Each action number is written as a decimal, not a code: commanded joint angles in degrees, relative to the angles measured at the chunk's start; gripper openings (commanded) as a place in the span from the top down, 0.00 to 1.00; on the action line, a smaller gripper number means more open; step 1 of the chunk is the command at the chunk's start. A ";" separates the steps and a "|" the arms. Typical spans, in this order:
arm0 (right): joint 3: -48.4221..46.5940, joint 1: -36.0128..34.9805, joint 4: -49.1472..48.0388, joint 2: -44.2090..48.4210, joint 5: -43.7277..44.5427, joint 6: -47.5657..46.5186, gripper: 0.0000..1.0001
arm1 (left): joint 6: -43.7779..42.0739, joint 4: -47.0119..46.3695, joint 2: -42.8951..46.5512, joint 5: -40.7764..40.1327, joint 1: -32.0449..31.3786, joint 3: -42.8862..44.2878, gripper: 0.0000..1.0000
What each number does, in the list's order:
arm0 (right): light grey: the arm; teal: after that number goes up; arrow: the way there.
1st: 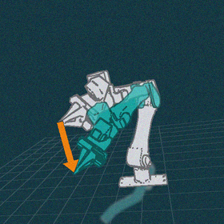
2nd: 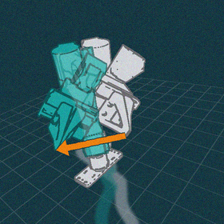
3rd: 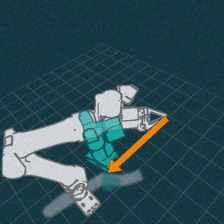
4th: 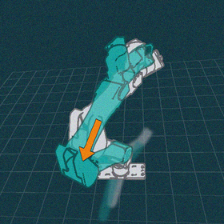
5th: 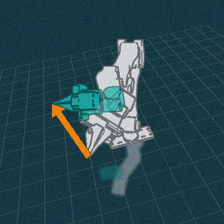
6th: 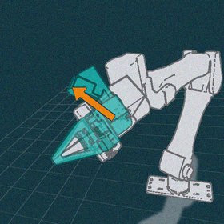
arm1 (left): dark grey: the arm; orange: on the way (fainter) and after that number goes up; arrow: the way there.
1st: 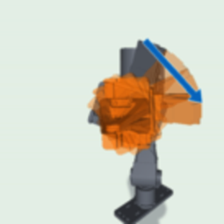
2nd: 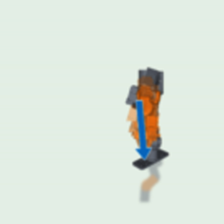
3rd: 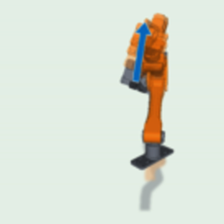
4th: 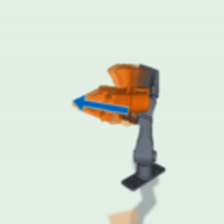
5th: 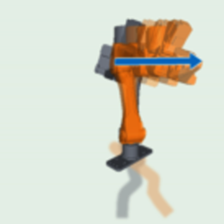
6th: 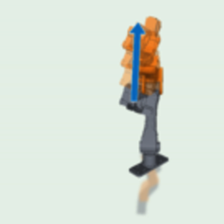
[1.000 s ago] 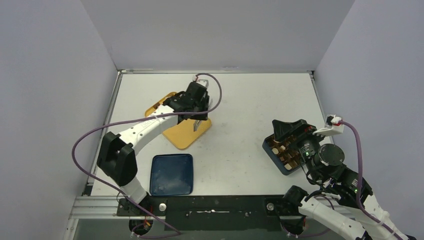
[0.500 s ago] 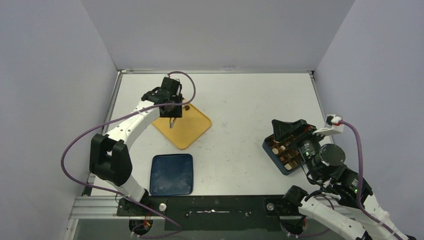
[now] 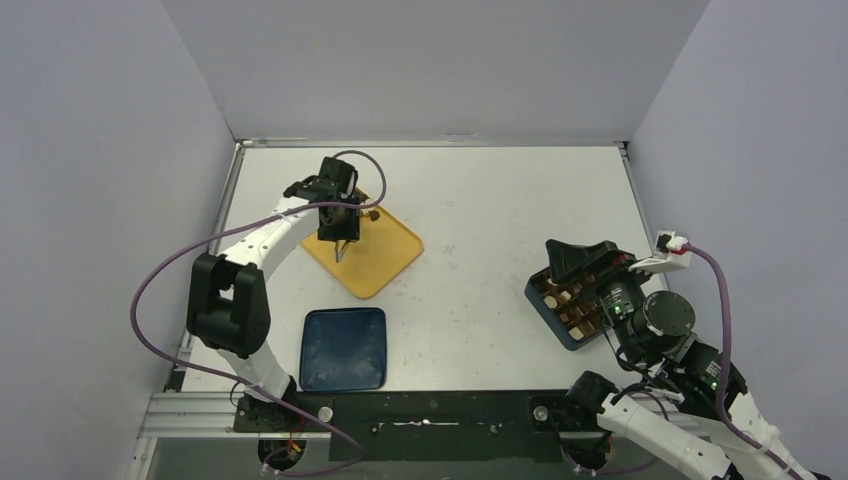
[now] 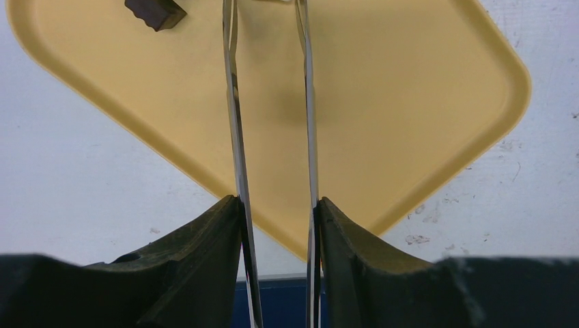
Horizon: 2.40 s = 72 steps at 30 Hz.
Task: Pack the chocolate
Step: Pick up the fake chocolate from the plate, then place the fake chocolate in the packing box.
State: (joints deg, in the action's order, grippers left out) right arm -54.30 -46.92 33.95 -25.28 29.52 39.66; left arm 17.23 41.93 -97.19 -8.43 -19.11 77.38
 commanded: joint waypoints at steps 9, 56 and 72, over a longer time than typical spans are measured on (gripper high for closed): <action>1.35 0.10 -2.29 1.08 -0.42 -0.92 0.00 | -0.75 -1.66 -2.49 5.30 1.54 3.20 0.63; -3.07 0.09 1.42 -0.12 0.83 0.07 0.00 | 12.67 -28.91 -1.92 18.40 -42.83 6.29 0.74; -2.00 0.23 0.61 -0.80 0.34 1.32 0.00 | 11.77 -29.10 -13.84 19.85 -48.03 16.16 0.72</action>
State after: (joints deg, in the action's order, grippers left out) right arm -56.12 -46.92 36.14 -24.71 29.56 40.38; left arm 29.52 16.01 -109.51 10.76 -66.67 88.88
